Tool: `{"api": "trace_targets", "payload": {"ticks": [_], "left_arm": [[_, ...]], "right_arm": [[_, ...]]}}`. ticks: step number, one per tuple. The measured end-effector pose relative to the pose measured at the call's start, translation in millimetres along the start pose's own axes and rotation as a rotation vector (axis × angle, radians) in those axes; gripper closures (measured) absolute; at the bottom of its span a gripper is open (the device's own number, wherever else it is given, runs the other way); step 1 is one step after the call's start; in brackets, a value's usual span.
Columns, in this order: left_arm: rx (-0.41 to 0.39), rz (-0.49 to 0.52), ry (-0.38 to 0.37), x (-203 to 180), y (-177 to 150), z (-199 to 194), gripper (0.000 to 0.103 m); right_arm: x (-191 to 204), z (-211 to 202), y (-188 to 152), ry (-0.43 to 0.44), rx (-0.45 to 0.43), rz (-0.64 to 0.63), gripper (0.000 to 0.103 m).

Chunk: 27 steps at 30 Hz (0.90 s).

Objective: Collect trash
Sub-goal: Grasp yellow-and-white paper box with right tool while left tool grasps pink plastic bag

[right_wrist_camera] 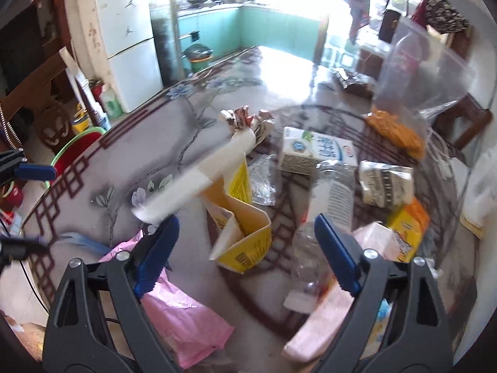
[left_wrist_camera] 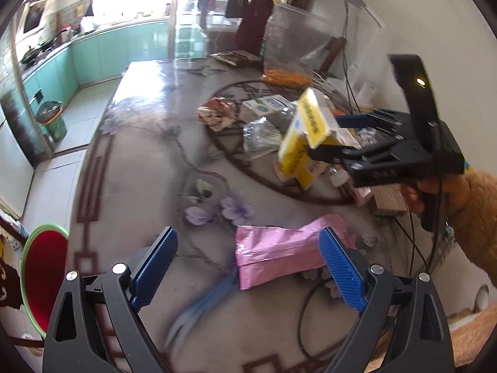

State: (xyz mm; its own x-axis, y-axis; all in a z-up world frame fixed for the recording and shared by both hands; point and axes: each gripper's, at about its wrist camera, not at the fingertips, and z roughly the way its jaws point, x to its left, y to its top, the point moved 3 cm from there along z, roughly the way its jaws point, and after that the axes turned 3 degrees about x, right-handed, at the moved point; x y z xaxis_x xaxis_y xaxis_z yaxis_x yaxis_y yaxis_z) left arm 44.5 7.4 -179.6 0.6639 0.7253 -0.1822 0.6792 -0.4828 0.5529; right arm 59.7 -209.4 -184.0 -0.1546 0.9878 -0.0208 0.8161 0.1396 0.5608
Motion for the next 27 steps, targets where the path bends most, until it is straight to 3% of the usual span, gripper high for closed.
{"api": "trace_targets", "payload": {"ticks": [1, 2, 3, 7, 13, 19, 25, 27], "left_arm": [[0.008, 0.017, -0.001, -6, 0, 3, 0.014], [0.014, 0.032, -0.001, -10, 1, 5, 0.014], [0.024, 0.051, -0.003, -15, 1, 8, 0.013], [0.079, 0.114, -0.010, -31, 4, 26, 0.012], [0.226, 0.297, -0.051, -60, 0, 70, 0.012], [0.358, 0.435, -0.074, -82, -5, 111, 0.012], [0.368, 0.386, -0.114, -80, 5, 118, 0.012], [0.385, 0.367, -0.092, -74, 6, 124, 0.012]], "right_arm": [[-1, 3, -1, 0.010, 0.016, -0.002, 0.046], [-4, 10, -3, 0.028, 0.047, -0.001, 0.067], [-6, 13, -4, 0.041, 0.064, 0.003, 0.070], [-18, 4, -13, 0.107, 0.064, 0.054, 0.072], [-54, -49, -25, 0.184, -0.027, 0.212, 0.072], [-74, -74, -45, 0.203, -0.045, 0.283, 0.072], [-86, -82, -60, 0.248, -0.042, 0.340, 0.072], [-88, -83, -63, 0.256, -0.039, 0.347, 0.072]]}}
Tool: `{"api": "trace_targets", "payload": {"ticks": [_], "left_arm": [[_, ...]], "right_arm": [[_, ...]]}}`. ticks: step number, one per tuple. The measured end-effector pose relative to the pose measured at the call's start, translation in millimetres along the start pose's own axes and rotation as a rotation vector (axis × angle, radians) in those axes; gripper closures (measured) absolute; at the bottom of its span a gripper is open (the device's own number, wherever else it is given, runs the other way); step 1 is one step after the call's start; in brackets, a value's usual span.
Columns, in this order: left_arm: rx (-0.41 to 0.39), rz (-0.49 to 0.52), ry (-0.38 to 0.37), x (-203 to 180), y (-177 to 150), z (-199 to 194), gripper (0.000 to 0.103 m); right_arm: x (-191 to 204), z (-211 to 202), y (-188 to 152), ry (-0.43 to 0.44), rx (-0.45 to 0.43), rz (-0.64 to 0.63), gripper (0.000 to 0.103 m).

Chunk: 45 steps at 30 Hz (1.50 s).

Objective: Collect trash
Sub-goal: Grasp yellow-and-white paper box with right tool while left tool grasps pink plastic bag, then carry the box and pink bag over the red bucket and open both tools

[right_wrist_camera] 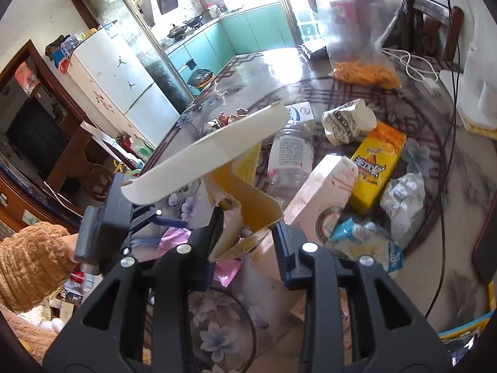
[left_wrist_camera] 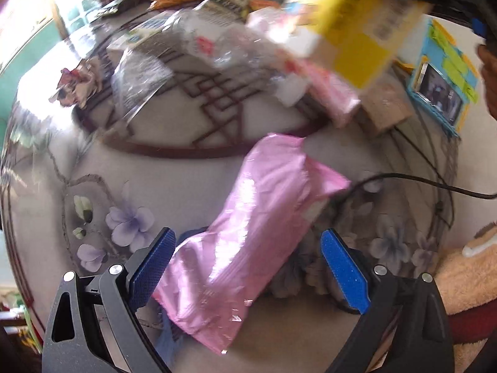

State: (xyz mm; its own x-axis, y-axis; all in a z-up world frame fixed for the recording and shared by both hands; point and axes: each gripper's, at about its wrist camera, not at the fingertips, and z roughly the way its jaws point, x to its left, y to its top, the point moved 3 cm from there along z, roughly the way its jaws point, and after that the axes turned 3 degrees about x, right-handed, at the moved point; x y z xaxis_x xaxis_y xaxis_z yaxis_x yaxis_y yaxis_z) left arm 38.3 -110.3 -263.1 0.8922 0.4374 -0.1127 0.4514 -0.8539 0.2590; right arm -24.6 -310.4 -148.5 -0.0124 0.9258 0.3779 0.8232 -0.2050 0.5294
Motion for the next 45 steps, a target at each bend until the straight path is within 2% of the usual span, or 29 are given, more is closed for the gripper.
{"api": "trace_targets", "payload": {"ticks": [3, 5, 8, 10, 11, 12, 13, 17, 20, 26, 31, 38, 45], "left_arm": [[0.029, -0.007, -0.001, 5, -1, 7, 0.014], [0.011, -0.003, 0.021, 3, -1, 6, 0.019], [-0.014, -0.029, 0.077, 4, -7, 2, 0.033], [-0.043, -0.085, 0.082, 10, -10, -4, 0.056], [-0.056, -0.119, 0.078, 12, -13, -6, 0.063], [-0.065, -0.156, 0.078, 15, -15, -9, 0.079], [-0.073, -0.183, 0.080, 17, -20, -11, 0.083], [-0.160, -0.322, 0.130, 32, -31, -39, 0.088], [-0.274, -0.434, 0.149, 39, -41, -82, 0.088], [-0.434, -0.572, 0.184, 50, -53, -150, 0.088], [-0.487, -0.640, 0.204, 60, -51, -173, 0.088], [-0.528, -0.754, 0.203, 90, -85, -191, 0.088], [-0.547, -0.803, 0.230, 108, -116, -204, 0.088]], "right_arm": [[0, 1, 1, 0.004, 0.004, 0.005, 0.072], [4, 0, 2, 0.012, -0.002, 0.005, 0.072], [11, -2, 7, 0.004, -0.005, -0.008, 0.072], [21, -3, 12, -0.025, -0.005, -0.023, 0.072], [24, -3, 13, -0.031, -0.006, -0.025, 0.072], [27, -3, 15, -0.033, -0.008, -0.028, 0.072], [32, -4, 17, -0.037, -0.012, -0.033, 0.072], [48, -5, 23, -0.052, -0.020, -0.057, 0.072], [61, -5, 28, -0.055, -0.028, -0.071, 0.072], [89, -2, 37, -0.063, -0.043, -0.113, 0.072], [111, 3, 44, -0.055, -0.051, -0.125, 0.072], [150, 13, 47, -0.055, -0.056, -0.176, 0.072], [187, 29, 45, -0.058, -0.041, -0.215, 0.072]]}}
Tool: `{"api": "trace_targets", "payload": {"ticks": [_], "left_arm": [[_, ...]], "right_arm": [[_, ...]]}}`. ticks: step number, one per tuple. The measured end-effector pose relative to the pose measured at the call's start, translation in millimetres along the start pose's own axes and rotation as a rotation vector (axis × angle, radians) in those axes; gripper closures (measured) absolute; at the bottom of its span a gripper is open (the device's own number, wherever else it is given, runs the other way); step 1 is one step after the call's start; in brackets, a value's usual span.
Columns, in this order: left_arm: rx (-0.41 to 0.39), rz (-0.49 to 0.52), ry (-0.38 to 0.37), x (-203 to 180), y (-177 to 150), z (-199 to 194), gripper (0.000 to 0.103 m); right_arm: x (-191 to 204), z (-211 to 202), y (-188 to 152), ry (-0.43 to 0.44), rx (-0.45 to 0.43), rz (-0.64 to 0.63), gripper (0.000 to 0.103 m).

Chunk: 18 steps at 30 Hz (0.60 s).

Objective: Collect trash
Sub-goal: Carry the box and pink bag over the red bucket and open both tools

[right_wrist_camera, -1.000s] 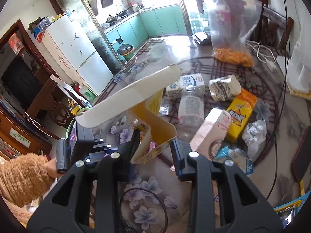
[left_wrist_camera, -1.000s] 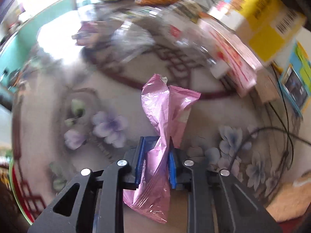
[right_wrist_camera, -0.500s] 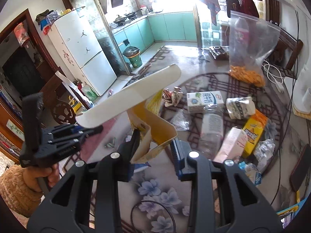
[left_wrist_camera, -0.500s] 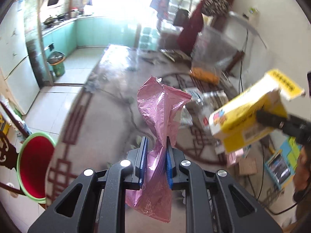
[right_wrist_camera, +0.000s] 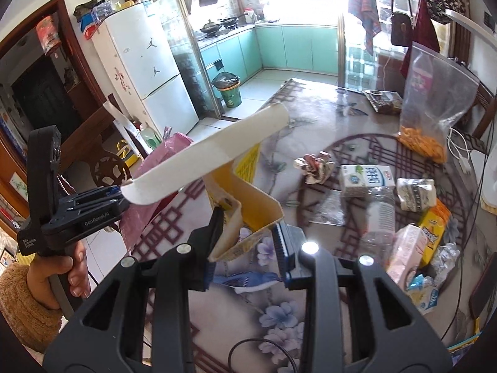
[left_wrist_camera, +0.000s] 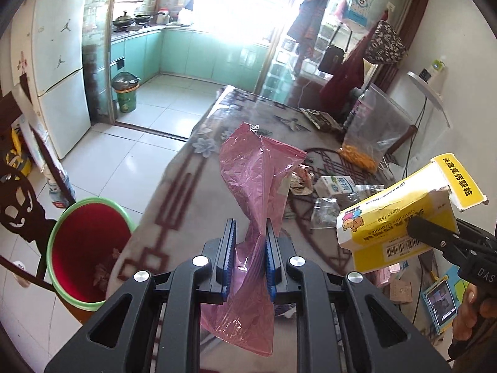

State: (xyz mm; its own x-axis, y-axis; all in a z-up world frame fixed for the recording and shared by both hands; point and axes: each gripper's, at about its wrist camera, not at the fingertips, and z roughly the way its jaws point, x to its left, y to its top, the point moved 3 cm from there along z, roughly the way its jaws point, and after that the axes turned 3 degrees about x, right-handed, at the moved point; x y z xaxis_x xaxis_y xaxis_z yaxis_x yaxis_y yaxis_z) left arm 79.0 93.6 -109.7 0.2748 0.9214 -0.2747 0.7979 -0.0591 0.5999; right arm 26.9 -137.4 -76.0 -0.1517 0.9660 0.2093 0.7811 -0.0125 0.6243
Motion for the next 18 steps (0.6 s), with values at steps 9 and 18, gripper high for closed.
{"api": "trace_targets", "payload": {"ticks": [9, 18], "left_arm": [[0.004, -0.067, 0.032, 62, -2, -13, 0.088], [0.024, -0.101, 0.048, 113, 0, -13, 0.088]], "right_arm": [[44, 21, 7, -0.015, 0.018, -0.025, 0.072], [79, 42, 13, -0.031, 0.030, -0.022, 0.072]]}}
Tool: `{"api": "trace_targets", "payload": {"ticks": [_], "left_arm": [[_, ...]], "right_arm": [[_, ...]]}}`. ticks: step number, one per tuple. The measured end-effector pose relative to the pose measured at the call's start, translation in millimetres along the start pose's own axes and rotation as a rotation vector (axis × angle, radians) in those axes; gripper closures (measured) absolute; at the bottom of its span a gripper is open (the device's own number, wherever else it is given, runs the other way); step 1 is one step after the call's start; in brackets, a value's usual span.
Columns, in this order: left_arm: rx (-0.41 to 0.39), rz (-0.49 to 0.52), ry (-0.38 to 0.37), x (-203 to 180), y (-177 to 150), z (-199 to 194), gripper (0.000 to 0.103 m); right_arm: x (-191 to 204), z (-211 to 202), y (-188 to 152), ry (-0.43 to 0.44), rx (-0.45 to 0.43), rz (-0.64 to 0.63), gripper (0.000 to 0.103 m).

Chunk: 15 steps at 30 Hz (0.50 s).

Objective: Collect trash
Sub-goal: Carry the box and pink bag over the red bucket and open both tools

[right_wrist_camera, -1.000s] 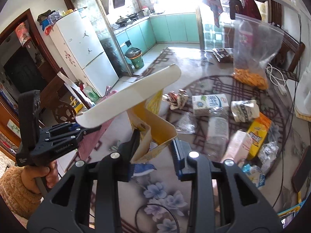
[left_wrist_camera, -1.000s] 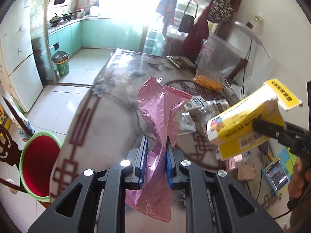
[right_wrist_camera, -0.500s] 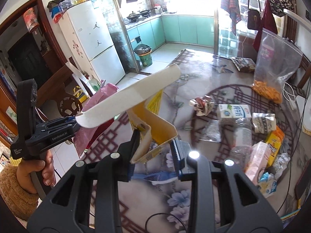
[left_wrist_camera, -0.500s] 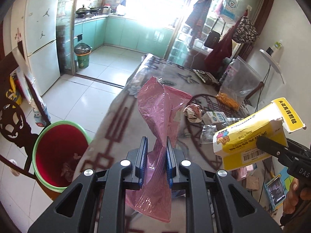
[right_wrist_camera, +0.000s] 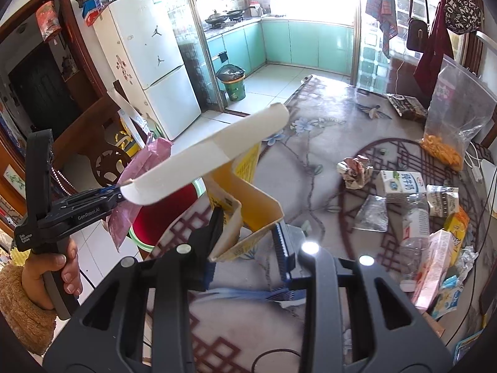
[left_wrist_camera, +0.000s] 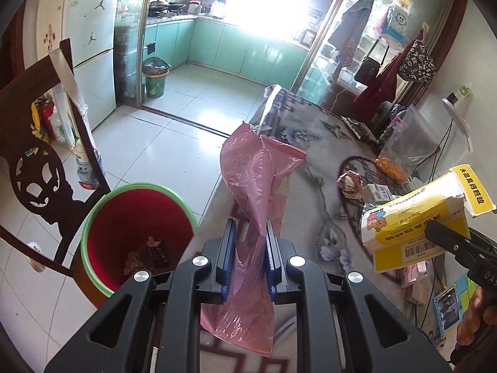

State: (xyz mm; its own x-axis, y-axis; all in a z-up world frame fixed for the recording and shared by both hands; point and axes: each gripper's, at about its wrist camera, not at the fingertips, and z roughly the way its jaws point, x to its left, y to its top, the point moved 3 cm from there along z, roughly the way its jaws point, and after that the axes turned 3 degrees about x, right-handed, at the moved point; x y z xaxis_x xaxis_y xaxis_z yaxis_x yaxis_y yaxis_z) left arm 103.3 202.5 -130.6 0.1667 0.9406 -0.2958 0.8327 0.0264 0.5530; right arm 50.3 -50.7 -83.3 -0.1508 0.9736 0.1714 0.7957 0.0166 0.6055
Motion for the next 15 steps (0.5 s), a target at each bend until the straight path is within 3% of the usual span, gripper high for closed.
{"api": "trace_targets", "payload": {"ticks": [9, 15], "left_arm": [[0.029, -0.019, 0.037, 42, 3, 11, 0.088], [0.052, -0.050, 0.081, 70, -1, 20, 0.088]], "right_arm": [[28, 34, 6, -0.011, 0.037, -0.020, 0.072], [51, 54, 15, 0.034, 0.038, -0.050, 0.072]]}}
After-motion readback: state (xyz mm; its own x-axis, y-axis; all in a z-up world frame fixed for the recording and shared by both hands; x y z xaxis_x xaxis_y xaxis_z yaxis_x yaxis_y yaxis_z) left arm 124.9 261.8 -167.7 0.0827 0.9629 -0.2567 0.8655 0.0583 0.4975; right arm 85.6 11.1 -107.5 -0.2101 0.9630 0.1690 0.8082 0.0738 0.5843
